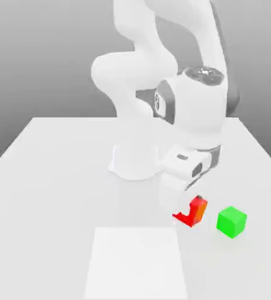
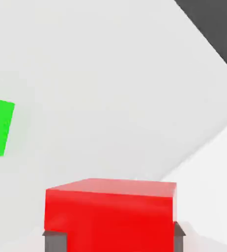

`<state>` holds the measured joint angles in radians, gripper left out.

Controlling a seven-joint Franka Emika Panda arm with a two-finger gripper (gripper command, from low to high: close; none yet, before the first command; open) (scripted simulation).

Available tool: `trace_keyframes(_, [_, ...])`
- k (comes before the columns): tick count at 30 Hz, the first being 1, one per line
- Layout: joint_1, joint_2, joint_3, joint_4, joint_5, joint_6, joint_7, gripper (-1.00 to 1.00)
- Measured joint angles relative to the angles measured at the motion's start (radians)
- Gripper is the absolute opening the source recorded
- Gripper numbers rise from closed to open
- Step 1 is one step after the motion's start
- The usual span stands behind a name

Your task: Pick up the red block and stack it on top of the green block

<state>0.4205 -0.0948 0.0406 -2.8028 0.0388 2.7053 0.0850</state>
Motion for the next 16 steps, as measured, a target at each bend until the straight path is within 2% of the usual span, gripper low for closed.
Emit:
trace_keyframes(5, [0.125,-0.023,0.082,0.009,-0.001,-0.03,-0.185,-1.0])
trace_keyframes(11, [0.154,0.163,0.075,0.018,-0.067,0.145,-0.168,-1.0])
trace_keyframes(12, [0.157,0.188,0.069,0.019,-0.078,0.169,-0.159,1.0])
trace_keyframes(16, [0.157,0.188,0.069,0.019,-0.078,0.169,-0.159,1.0])
